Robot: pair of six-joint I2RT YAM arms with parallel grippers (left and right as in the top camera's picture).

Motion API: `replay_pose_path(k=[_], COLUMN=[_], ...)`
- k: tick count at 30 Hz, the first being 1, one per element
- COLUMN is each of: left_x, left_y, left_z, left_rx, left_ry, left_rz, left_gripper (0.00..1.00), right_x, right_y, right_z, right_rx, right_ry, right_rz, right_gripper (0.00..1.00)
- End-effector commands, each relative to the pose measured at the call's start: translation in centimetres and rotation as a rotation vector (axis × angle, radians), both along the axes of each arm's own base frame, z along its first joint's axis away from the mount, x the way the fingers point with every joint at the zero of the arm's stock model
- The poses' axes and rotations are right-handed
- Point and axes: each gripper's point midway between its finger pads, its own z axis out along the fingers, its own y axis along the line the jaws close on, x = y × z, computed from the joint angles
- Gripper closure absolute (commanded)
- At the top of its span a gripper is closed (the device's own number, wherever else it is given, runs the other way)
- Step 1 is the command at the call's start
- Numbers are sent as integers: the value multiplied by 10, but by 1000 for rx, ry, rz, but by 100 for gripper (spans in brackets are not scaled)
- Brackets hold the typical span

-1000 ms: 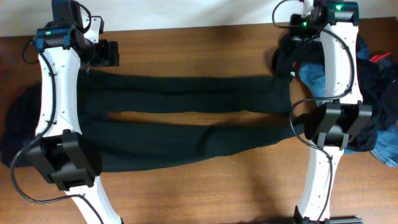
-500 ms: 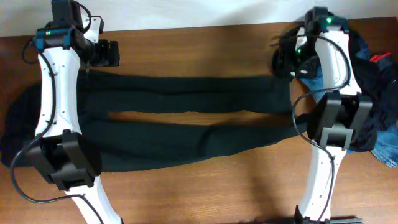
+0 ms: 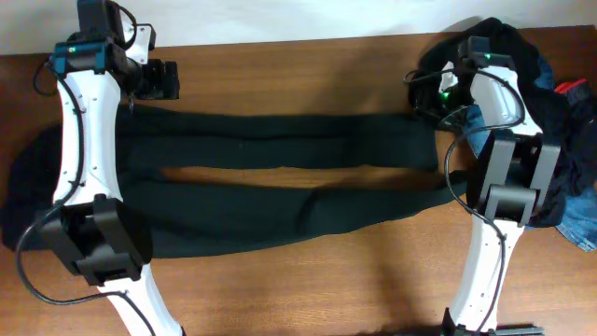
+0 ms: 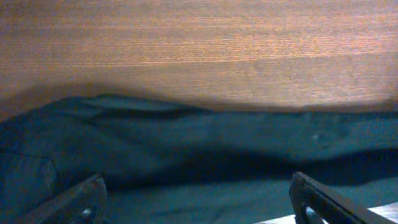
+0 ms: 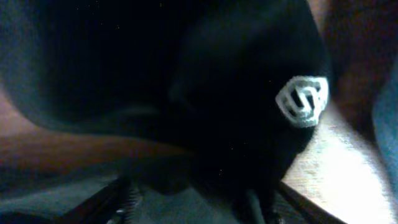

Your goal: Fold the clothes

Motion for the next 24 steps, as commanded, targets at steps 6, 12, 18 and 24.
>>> replay_pose_path(k=[6,12,18,24], left_x=[5,5,6,6], left_y=[-3,-3,-3,-3], left_z=[3,3,4,4], left_rx=[2,2,2,2], left_ry=[-18,-21,-24,-24], left_rz=[-26,-26,-26,-26], left_gripper=[6,6,6,6], right_x=[17,38,60,72], right_y=[10,6,1,-16], right_z=[8,54,146,208], right_rx=[66,44,3,-115], right_ry=[-84,-178,-345,-493], right_rz=[21,34,50,20], right_gripper=[90,96,96,96])
